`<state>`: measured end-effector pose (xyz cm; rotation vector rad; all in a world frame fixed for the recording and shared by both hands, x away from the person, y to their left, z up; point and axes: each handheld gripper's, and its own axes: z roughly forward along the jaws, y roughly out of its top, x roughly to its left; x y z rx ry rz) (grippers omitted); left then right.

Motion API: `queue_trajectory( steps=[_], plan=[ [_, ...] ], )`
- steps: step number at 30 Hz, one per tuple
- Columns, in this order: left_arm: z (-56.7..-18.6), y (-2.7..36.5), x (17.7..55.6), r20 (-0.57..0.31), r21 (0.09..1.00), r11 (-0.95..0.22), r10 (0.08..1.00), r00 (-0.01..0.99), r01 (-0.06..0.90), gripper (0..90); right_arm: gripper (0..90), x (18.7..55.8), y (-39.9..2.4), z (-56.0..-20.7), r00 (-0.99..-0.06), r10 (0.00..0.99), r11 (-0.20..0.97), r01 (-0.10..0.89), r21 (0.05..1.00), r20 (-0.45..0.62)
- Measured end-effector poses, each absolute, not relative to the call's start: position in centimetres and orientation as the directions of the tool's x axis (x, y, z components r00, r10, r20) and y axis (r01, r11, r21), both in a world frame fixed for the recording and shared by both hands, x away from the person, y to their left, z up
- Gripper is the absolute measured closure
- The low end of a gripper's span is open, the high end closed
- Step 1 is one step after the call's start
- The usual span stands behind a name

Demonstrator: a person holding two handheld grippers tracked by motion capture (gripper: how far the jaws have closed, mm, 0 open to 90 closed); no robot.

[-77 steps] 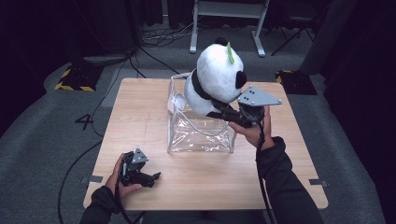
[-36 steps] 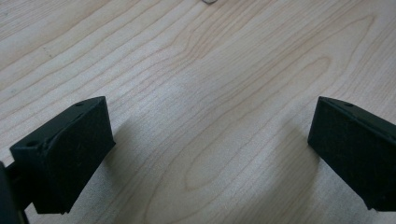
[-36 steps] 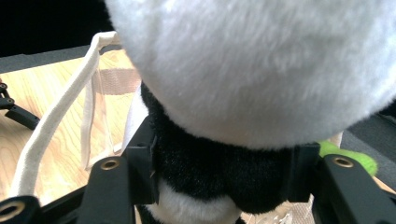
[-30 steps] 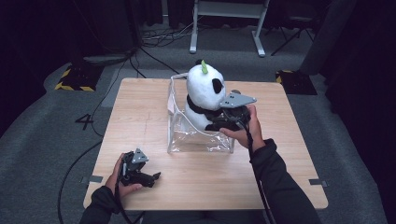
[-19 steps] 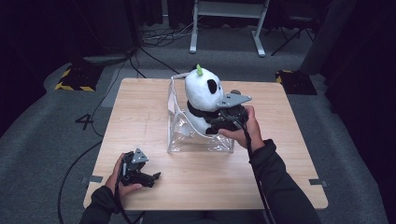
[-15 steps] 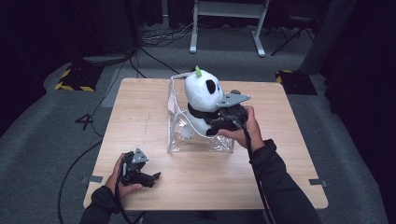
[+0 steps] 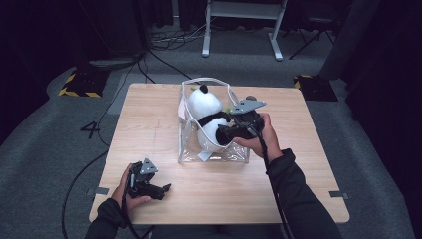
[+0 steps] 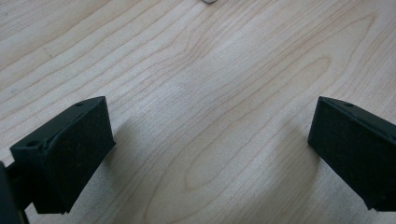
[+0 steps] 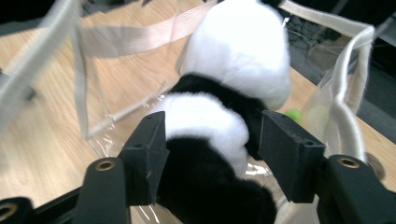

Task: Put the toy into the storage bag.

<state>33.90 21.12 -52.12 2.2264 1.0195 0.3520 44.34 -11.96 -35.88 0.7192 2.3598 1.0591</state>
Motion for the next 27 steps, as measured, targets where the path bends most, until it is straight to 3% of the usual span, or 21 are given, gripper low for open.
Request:
queue_trajectory(
  steps=[27],
  plan=[
    [-52.12, 21.12, 33.90, -0.026, 0.662, -0.482, 0.750, 0.661, 0.574, 0.2, 41.4, 44.32, -11.86, -36.06, -0.770, 0.612, 0.559, 0.263, 0.786, -0.178]
  ],
)
